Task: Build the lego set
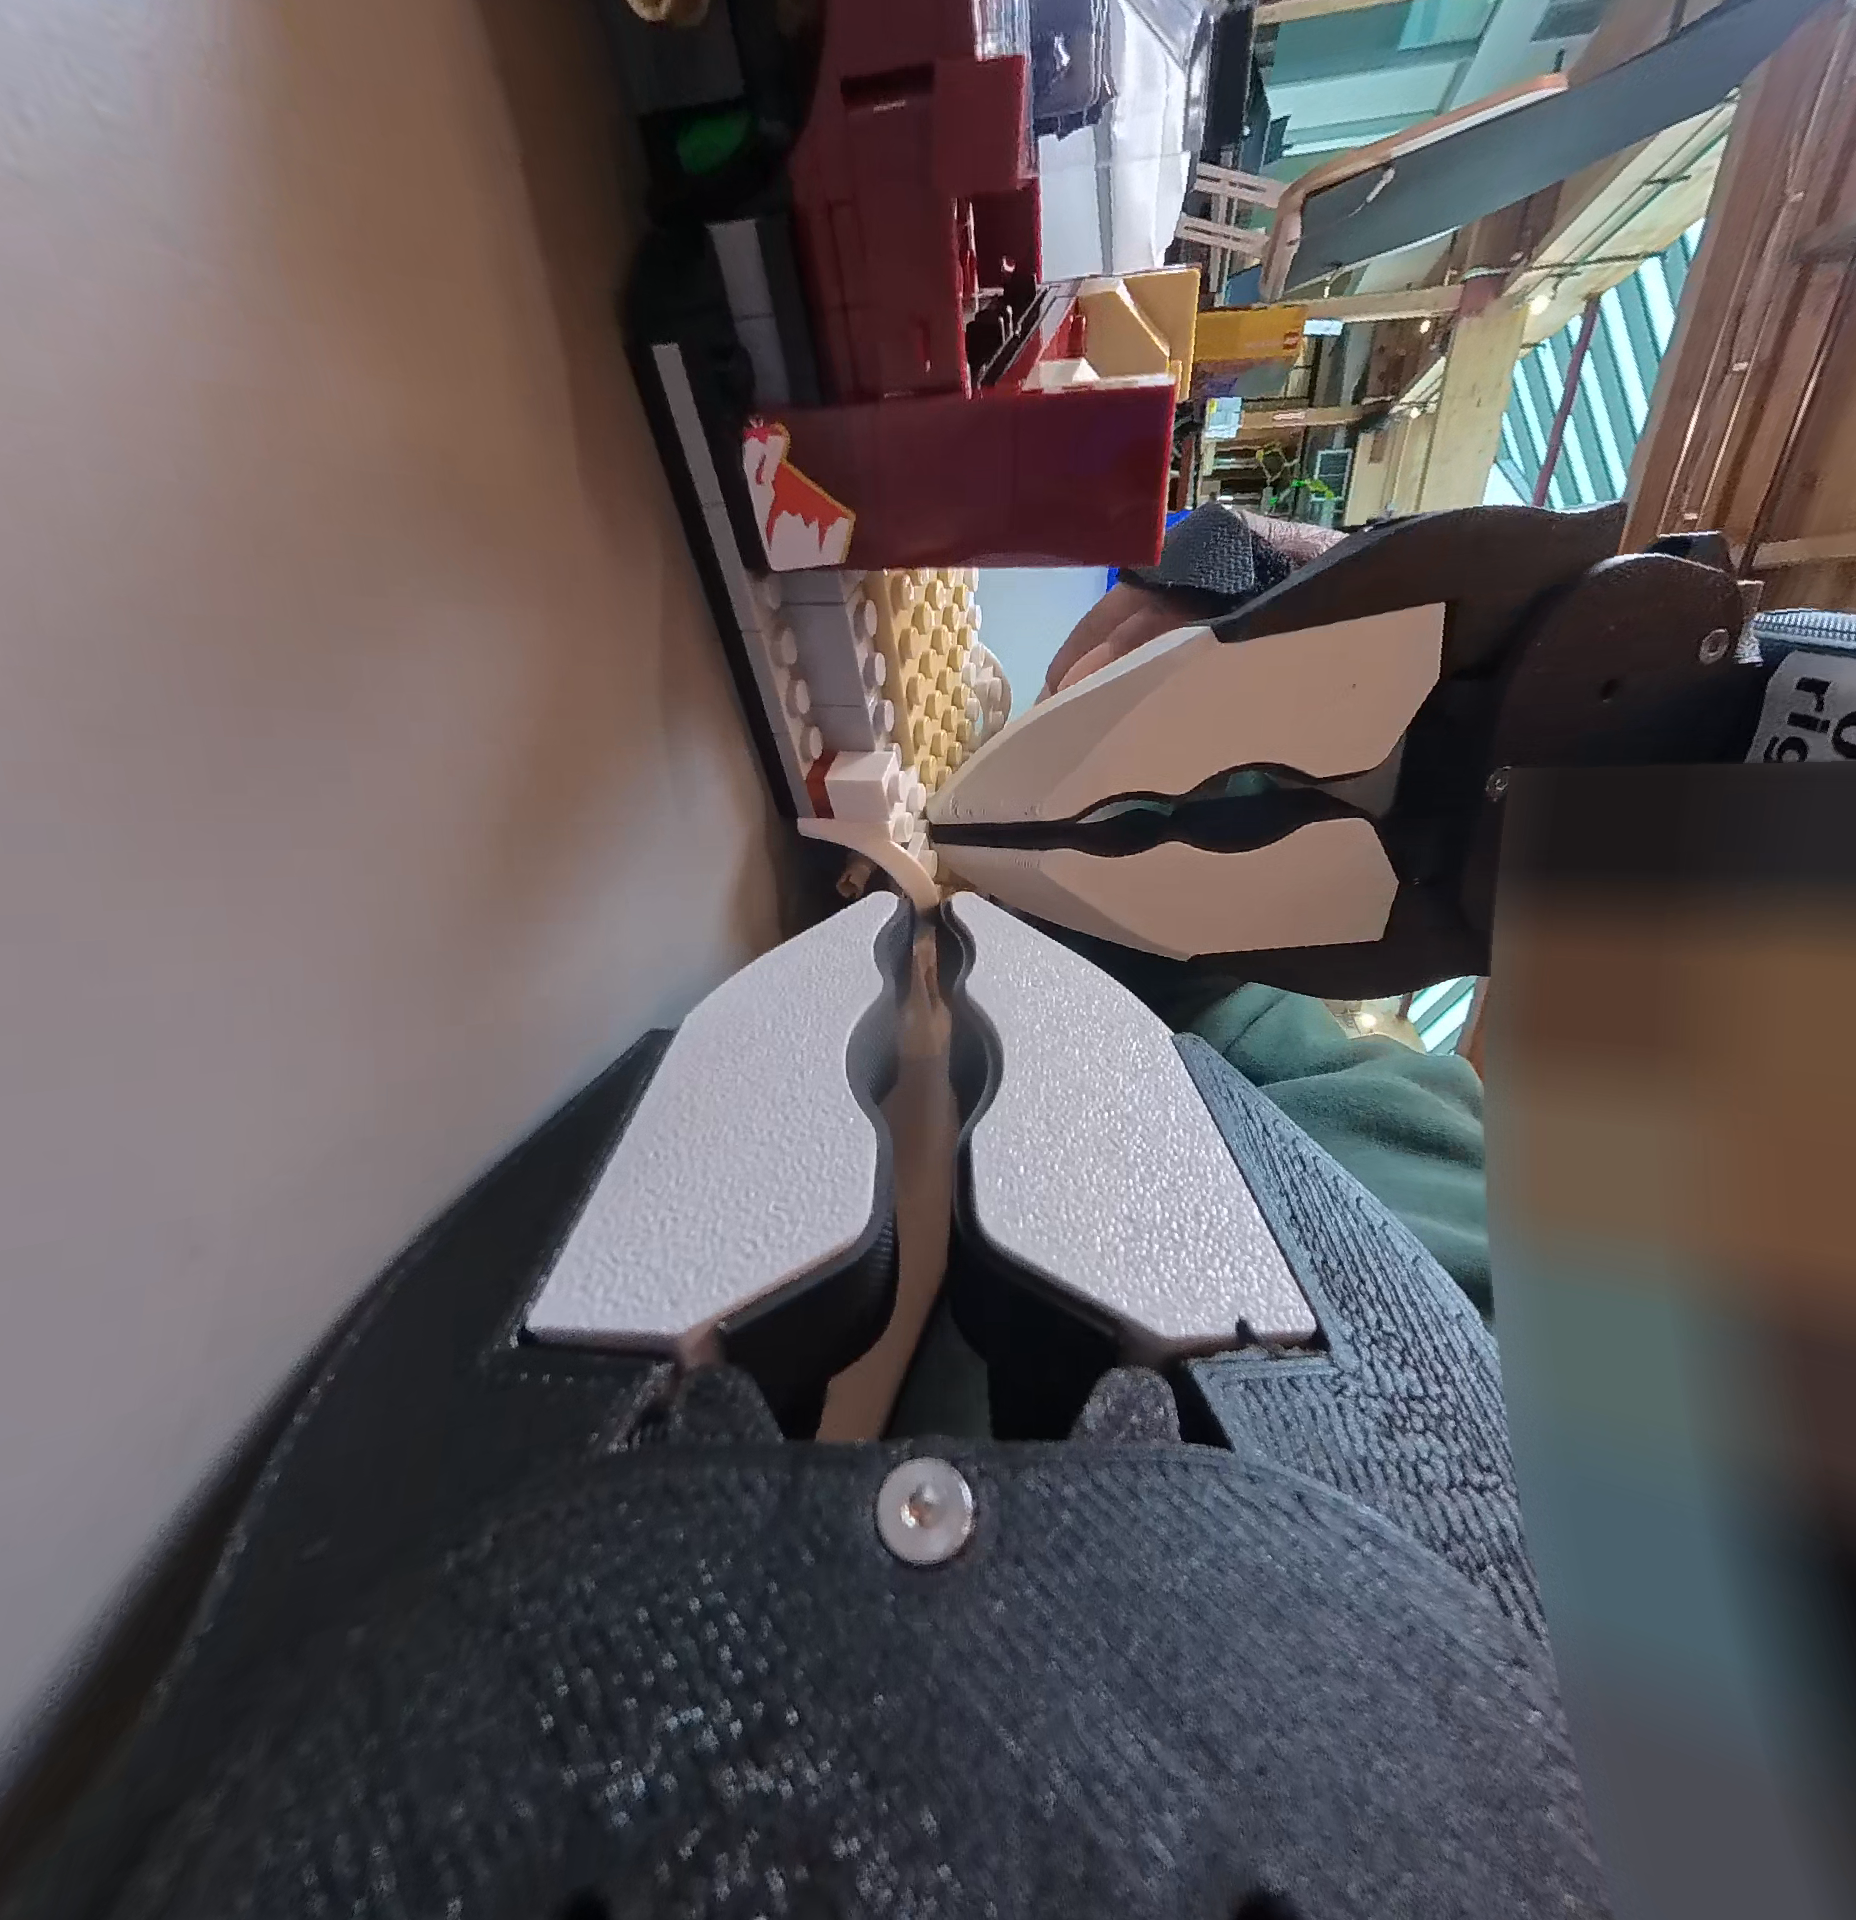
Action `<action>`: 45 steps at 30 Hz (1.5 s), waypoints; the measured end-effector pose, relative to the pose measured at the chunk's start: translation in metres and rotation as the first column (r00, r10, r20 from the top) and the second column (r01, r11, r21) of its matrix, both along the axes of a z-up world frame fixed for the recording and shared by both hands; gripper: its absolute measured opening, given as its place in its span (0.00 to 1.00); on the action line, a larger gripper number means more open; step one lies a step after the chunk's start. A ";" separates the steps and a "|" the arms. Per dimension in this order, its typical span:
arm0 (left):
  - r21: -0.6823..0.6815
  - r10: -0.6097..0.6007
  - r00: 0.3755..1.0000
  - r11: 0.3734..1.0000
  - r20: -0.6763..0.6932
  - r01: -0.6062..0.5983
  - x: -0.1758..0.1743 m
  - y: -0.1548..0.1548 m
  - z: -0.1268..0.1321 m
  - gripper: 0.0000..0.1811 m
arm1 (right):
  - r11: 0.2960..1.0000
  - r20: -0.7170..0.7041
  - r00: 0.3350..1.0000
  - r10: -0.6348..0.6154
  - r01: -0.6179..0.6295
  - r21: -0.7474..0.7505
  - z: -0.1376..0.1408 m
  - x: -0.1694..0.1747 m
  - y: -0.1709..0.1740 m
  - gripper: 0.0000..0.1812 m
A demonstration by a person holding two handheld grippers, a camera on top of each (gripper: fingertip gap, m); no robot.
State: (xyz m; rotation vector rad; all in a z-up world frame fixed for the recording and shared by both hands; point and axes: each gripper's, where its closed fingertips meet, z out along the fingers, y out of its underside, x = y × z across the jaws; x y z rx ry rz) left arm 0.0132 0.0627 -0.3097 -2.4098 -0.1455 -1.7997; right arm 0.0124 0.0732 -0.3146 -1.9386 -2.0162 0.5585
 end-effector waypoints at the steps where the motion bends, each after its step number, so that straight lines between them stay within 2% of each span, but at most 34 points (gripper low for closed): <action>1: 0.001 -0.003 1.000 1.000 -0.002 0.003 0.000 0.000 0.000 0.03 | 1.000 0.003 1.000 -0.009 0.009 -0.010 0.000 0.000 0.000 0.00; 8: 0.007 -0.029 0.999 1.000 -0.013 0.029 0.000 0.000 0.000 0.03 | 0.999 0.046 0.998 -0.038 0.040 -0.036 0.000 0.000 -0.001 0.00; 15: 0.039 -0.039 0.999 0.998 -0.030 0.040 0.000 0.000 0.000 0.03 | 0.998 0.030 0.998 -0.056 0.057 -0.035 0.000 0.000 0.000 0.00; 19: 0.103 -0.026 0.999 0.994 -0.038 0.030 -0.005 0.000 0.006 0.09 | 0.993 -0.048 0.993 -0.107 0.104 -0.053 0.001 -0.003 0.003 0.00; 23: 0.151 0.009 1.000 0.988 -0.025 -0.005 -0.014 0.001 0.016 0.10 | 0.986 -0.177 0.972 -0.157 0.143 -0.088 0.022 -0.007 0.004 0.00; 24: 0.180 0.010 1.000 0.984 -0.029 -0.005 -0.016 0.000 0.019 0.10 | 0.985 -0.202 0.965 -0.167 0.155 -0.072 0.028 -0.005 0.006 0.07; 27: 0.298 0.006 0.998 0.954 -0.062 0.013 -0.022 -0.001 0.027 0.09 | 0.985 -0.243 0.954 -0.174 0.171 -0.035 0.036 0.006 0.007 0.12; 31: 0.536 -0.024 0.973 0.831 -0.231 0.148 -0.029 -0.001 0.034 0.07 | 0.991 -0.281 0.950 -0.135 0.136 -0.016 0.031 0.008 -0.009 0.13; 34: 0.654 -0.002 0.959 0.731 -0.284 0.195 -0.036 0.012 0.050 0.07 | 0.985 -0.244 0.956 -0.160 0.173 0.029 0.019 0.005 -0.003 0.08; 36: 0.734 0.054 0.917 0.619 -0.395 0.279 -0.046 0.028 0.051 0.07 | 0.980 -0.242 0.952 -0.188 0.200 0.026 0.017 -0.001 0.001 0.05; 38: 0.787 0.108 0.865 0.481 -0.490 0.386 -0.053 0.043 0.052 0.07 | 0.975 -0.225 0.952 -0.207 0.219 0.030 0.015 -0.006 0.003 0.03; 41: 0.798 0.186 0.788 0.298 -0.587 0.524 -0.061 0.063 0.050 0.07 | 0.969 -0.174 0.956 -0.234 0.245 0.041 0.009 -0.012 0.006 0.01; 43: 0.797 0.176 0.783 0.250 -0.596 0.550 -0.062 0.069 0.047 0.07 | 0.962 -0.114 0.959 -0.260 0.268 0.059 0.003 -0.010 0.010 0.00; 45: 0.810 0.157 0.803 0.246 -0.575 0.532 -0.062 0.073 0.043 0.06 | 0.956 -0.087 0.954 -0.286 0.290 0.045 0.001 -0.010 0.011 0.00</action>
